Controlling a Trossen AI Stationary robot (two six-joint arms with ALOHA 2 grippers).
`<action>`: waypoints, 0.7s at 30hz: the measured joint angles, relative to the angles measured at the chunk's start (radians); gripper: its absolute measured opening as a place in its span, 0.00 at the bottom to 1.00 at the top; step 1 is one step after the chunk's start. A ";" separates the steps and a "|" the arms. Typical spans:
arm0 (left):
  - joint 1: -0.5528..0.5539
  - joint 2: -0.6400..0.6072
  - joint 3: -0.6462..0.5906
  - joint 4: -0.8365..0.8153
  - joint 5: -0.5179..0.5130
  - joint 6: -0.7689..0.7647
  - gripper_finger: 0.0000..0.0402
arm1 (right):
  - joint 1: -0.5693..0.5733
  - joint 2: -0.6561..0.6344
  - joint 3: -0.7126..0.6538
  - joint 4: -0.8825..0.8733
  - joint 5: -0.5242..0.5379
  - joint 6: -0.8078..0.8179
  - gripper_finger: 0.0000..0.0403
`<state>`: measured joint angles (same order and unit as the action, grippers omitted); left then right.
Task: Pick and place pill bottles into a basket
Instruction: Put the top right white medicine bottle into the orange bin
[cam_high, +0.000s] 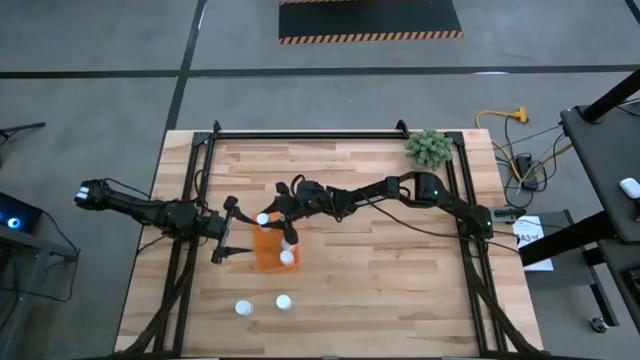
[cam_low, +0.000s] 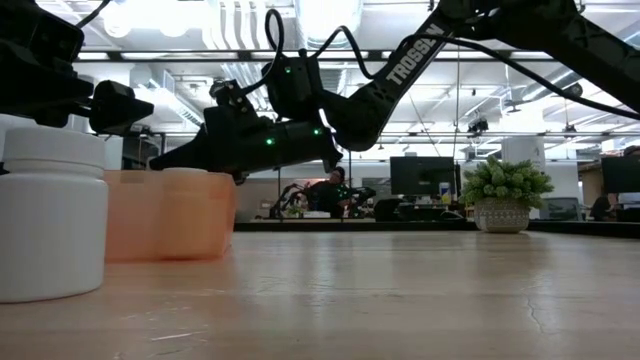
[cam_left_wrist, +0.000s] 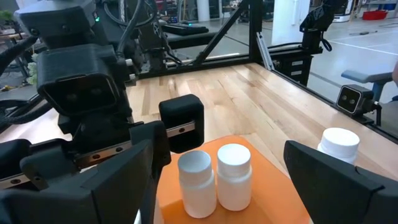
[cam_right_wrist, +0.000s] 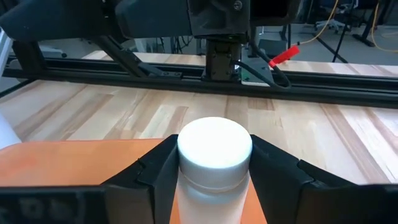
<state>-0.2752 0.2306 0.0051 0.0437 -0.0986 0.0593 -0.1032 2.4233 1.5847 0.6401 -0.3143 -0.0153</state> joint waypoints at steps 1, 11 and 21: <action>0.000 0.000 0.000 0.000 0.000 0.000 0.86 | 0.000 0.000 0.000 0.000 0.000 -0.001 0.42; 0.000 0.000 0.000 0.000 0.000 0.000 0.86 | -0.003 0.000 0.000 0.000 0.004 0.017 0.48; 0.000 0.000 0.000 0.000 0.000 0.000 0.86 | -0.003 0.000 0.000 0.002 0.009 0.015 0.53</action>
<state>-0.2752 0.2306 0.0048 0.0437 -0.0986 0.0593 -0.1059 2.4233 1.5845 0.6422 -0.3053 0.0002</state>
